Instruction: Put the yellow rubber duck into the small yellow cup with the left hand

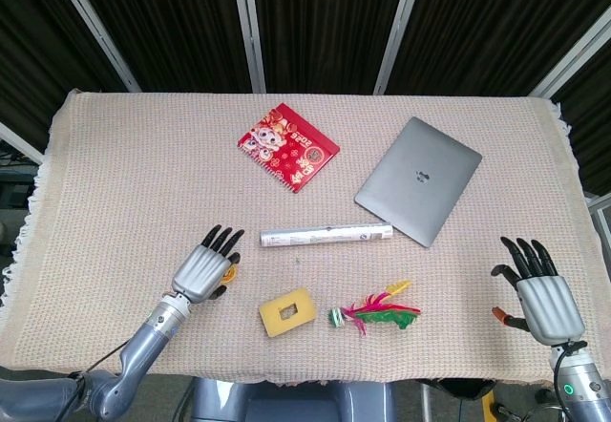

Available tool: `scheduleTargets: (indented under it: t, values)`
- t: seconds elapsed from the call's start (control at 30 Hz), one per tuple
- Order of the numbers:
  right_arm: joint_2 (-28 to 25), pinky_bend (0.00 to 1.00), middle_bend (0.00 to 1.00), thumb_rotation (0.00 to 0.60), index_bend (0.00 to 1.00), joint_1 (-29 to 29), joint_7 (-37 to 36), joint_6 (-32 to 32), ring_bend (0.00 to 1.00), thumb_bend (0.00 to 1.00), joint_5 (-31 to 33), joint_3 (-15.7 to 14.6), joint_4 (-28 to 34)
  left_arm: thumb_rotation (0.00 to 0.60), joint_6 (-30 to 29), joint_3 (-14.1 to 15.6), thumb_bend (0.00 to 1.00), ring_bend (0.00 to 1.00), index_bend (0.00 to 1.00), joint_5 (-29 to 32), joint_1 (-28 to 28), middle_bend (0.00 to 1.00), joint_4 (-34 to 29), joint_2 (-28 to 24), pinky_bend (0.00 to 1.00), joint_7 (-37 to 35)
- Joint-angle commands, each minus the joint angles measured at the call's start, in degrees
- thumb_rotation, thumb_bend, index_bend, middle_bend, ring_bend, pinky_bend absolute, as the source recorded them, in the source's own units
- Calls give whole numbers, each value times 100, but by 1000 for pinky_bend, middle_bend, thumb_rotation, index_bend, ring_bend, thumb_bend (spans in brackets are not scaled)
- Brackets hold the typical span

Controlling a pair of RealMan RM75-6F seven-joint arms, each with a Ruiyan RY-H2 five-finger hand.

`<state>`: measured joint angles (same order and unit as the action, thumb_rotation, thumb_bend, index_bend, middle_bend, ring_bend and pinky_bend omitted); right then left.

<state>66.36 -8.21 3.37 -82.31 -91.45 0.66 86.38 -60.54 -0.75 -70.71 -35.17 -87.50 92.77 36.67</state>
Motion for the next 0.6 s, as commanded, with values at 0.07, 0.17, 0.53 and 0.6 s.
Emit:
scheduleTargets:
  t: [0.07,0.17,0.53,0.6]
  values:
    - [3,0,57,600,394,0,0,0,0,0,-1,0,-5,600,-9,-9,231,0,342,-5,5,0,-13,-28,31,-9]
    - [-2,0,58,600,394,-1,4,0,0,0,-3,-1,2,600,-35,-37,213,0,289,9,12,0,-30,-95,31,-6]
    - [5,0,57,600,394,-8,24,3,0,0,-23,-6,-17,600,-879,-75,152,0,181,-886,243,0,-831,-1369,25,-280]
    - [8,0,57,600,393,-7,19,8,0,0,-23,-10,-19,600,-1107,41,152,0,180,-1185,370,0,-920,-1710,17,-410]
